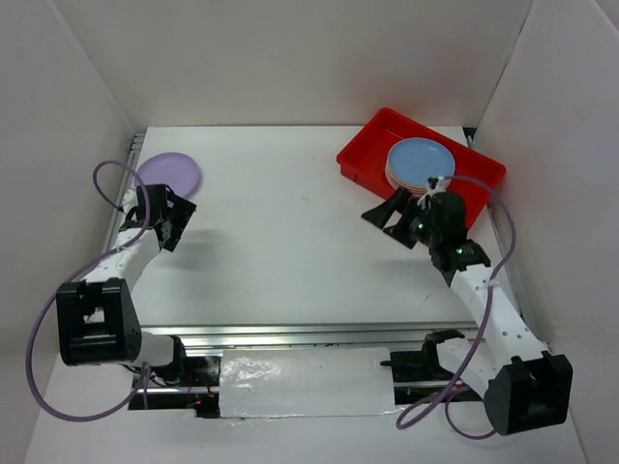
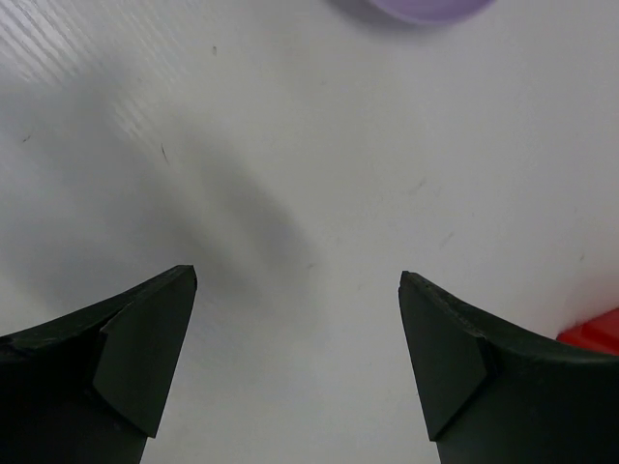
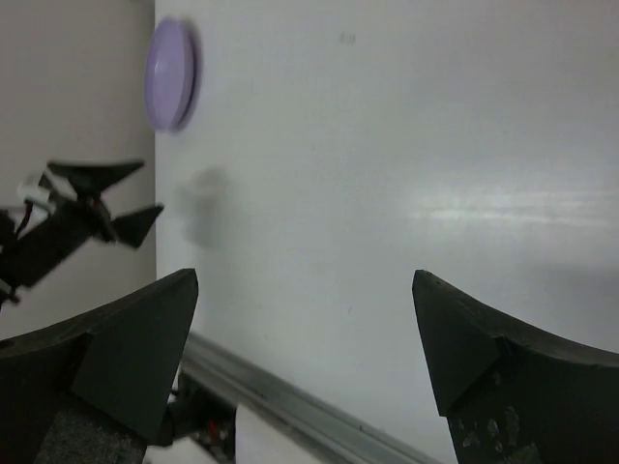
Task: Place the plates into the plastic bin on the countertop
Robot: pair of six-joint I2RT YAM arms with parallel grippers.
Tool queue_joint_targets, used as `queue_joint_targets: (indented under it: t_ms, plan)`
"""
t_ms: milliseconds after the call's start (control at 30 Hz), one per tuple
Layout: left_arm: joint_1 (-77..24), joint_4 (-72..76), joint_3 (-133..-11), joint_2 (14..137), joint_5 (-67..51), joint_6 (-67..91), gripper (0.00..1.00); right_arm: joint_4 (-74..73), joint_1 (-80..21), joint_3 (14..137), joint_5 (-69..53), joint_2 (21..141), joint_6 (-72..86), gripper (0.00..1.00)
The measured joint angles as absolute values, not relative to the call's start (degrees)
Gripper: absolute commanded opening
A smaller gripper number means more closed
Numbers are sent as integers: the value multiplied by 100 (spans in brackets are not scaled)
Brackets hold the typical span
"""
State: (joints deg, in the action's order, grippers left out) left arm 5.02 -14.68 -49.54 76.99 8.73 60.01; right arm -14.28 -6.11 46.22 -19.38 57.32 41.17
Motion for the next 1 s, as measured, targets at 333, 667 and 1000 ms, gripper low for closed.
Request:
queue_joint_targets:
  t_ms: [333, 667, 1000]
  plan:
    - [1352, 775, -4724, 9262, 1046, 6823, 99, -176, -2051, 2932, -2810, 5094, 4672, 100]
    - [1581, -679, -7548, 11428, 1619, 6993, 72, -5, -2694, 2805, -2648, 4827, 4689, 100]
    - [1625, -1649, -8396, 11955, 1549, 7207, 0, -537, -2803, 3116, -2241, 4191, 4547, 100]
